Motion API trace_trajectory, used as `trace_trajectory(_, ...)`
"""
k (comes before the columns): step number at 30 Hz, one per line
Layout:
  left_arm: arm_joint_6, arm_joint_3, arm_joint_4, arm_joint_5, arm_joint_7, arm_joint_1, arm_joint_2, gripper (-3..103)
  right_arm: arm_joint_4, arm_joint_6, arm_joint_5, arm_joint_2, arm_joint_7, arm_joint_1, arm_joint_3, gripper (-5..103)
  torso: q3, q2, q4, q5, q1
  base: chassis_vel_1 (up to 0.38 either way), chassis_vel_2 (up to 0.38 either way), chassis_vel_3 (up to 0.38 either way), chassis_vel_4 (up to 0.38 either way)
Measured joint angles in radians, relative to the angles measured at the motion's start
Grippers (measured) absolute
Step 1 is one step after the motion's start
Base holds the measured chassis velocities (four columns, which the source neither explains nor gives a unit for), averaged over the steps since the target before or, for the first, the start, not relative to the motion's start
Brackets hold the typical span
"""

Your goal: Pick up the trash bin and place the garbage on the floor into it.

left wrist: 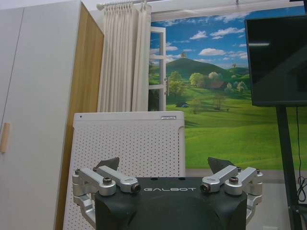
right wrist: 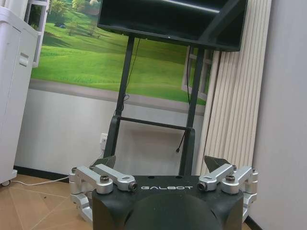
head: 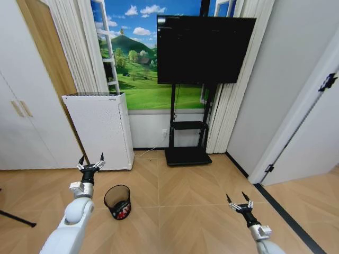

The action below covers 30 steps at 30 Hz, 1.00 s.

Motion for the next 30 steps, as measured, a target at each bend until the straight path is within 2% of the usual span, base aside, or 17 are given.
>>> trace_trajectory(30,-0.035,-0.009,0.010,0.003,0.033,0.012,-0.003,100,-0.015,-0.001,-0.015,0.004,0.018,0.008,-0.002,100,-0.006,-0.009,0.0000,-0.0001,-0.004,-0.021,-0.024,0.023,0.024)
